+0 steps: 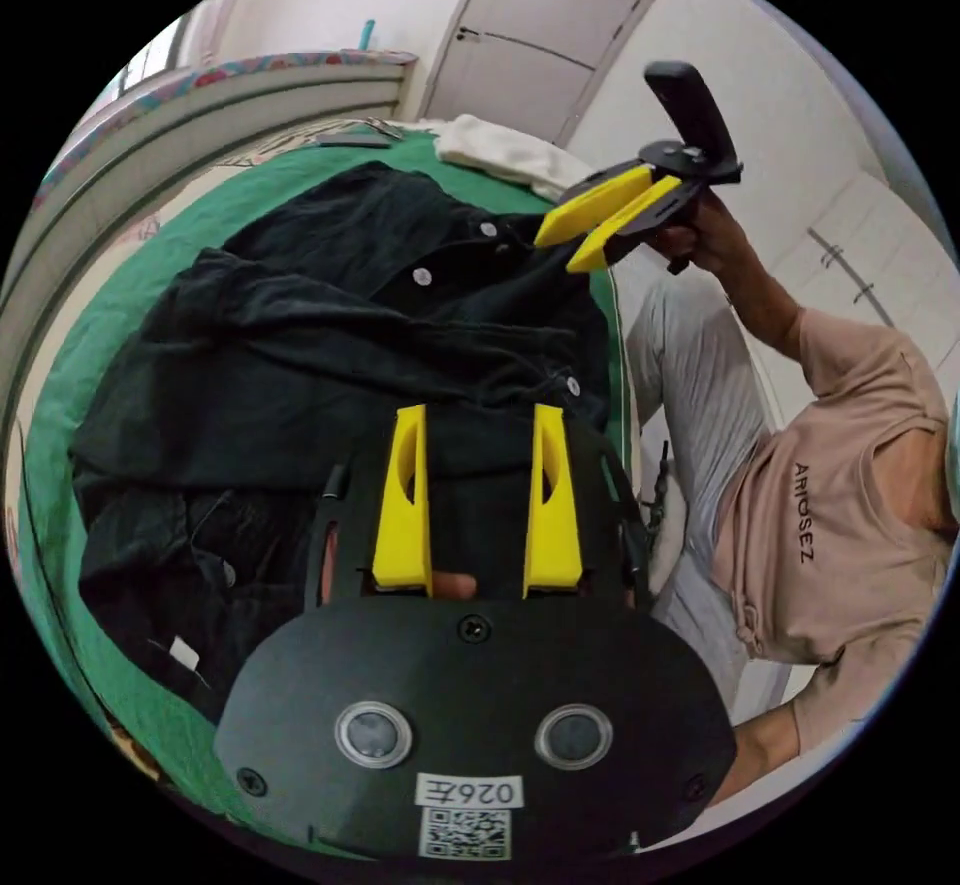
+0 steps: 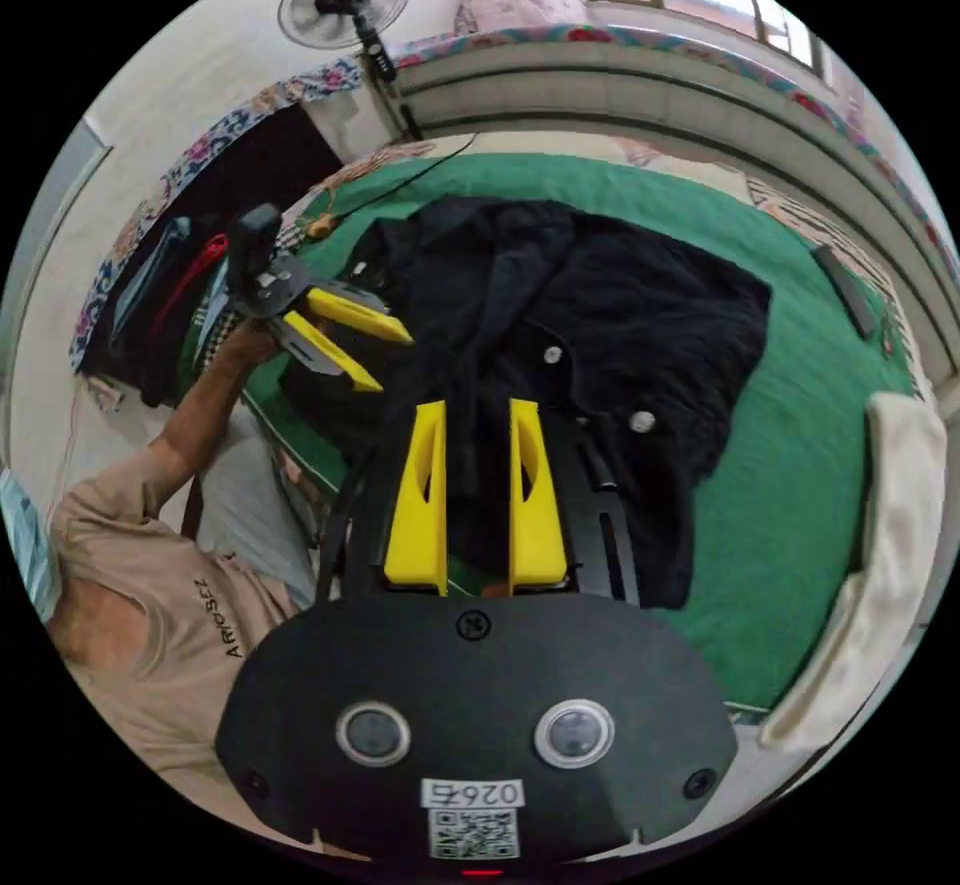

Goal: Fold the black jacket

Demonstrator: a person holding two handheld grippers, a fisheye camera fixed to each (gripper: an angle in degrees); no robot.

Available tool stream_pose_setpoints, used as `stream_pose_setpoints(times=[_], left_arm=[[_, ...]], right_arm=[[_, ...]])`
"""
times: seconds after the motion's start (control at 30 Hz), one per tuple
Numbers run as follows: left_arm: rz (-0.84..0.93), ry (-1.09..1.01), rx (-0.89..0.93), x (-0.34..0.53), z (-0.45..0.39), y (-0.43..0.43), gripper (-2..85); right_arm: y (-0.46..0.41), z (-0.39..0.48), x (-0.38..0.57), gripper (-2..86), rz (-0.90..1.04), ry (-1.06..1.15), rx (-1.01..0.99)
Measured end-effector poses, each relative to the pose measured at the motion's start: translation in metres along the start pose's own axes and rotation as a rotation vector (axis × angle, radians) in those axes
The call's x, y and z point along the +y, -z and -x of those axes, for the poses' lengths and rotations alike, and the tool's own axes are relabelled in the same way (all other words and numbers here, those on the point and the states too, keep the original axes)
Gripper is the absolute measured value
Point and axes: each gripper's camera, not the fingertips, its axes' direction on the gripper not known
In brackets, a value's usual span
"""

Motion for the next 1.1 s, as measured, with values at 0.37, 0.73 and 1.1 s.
stream_pose_setpoints(times=[0.37,0.73,1.1], left_arm=[[0.128,-0.148,-0.073,-0.02,-0.031,-0.015,3.4],[-0.467,0.066,0.113,0.04,0.07,0.141,-0.3],[-1.005,0.697,-0.186,-0.004,0.286,0.276,3.4]], right_arm=[[-0.005,-0.059,-0.099,10.4,-0.123,-0.07,0.027],[-0.028,-0.168,-0.118,-0.7,-0.054,-0.252,-0.227],[-0.004,-0.159,-0.107,-1.2,0.11,0.128,-0.754]])
